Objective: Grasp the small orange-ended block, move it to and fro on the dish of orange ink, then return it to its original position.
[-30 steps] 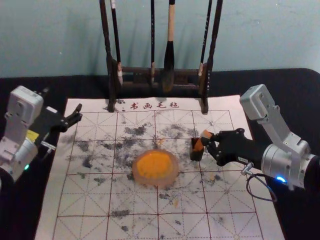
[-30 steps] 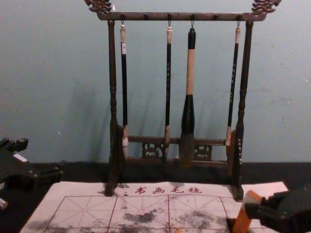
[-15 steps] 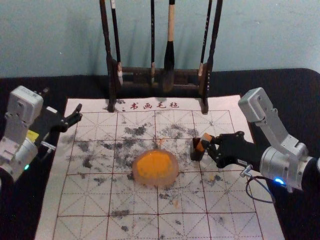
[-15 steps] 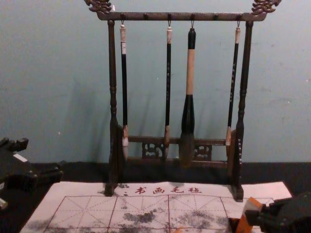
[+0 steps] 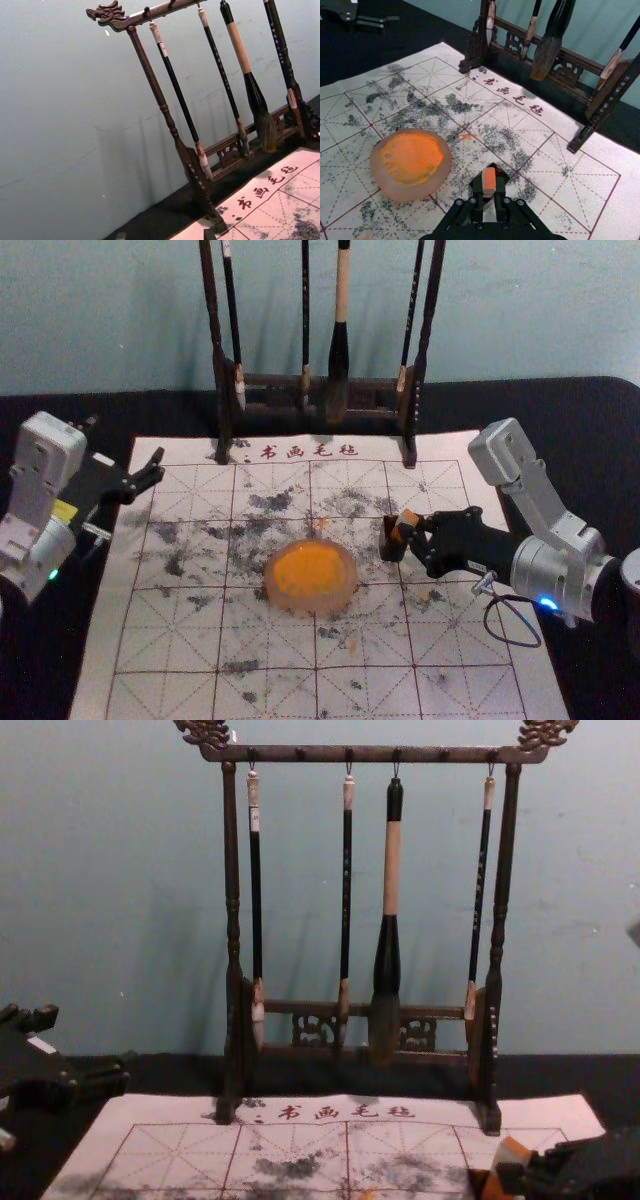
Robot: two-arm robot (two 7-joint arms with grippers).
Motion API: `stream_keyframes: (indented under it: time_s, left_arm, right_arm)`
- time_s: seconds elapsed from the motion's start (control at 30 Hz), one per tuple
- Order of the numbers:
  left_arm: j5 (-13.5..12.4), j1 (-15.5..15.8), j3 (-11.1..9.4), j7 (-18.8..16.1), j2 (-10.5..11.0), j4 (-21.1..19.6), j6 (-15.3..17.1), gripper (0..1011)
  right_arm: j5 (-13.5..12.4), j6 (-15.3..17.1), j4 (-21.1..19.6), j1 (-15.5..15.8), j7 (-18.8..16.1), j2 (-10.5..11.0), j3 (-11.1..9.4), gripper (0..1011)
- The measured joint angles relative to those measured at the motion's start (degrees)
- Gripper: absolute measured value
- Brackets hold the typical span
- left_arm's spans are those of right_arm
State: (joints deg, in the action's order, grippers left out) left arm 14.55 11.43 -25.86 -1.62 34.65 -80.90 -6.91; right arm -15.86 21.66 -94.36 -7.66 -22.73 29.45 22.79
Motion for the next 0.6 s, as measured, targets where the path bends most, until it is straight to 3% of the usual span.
stream_keyframes:
  time_s: [0.4, 0.6]
  left_arm:
    - [0.0, 0.0, 0.0, 0.0, 0.0, 0.0, 0.0, 1001]
    - [0.0, 0.0, 0.0, 0.0, 0.0, 0.0, 0.0, 1001]
  right_arm:
    - [0.0, 0.0, -0.1, 0.0, -0.1, 0.1, 0.0, 129]
    - [0.0, 0.0, -0.1, 0.0, -0.1, 0.1, 0.0, 256]
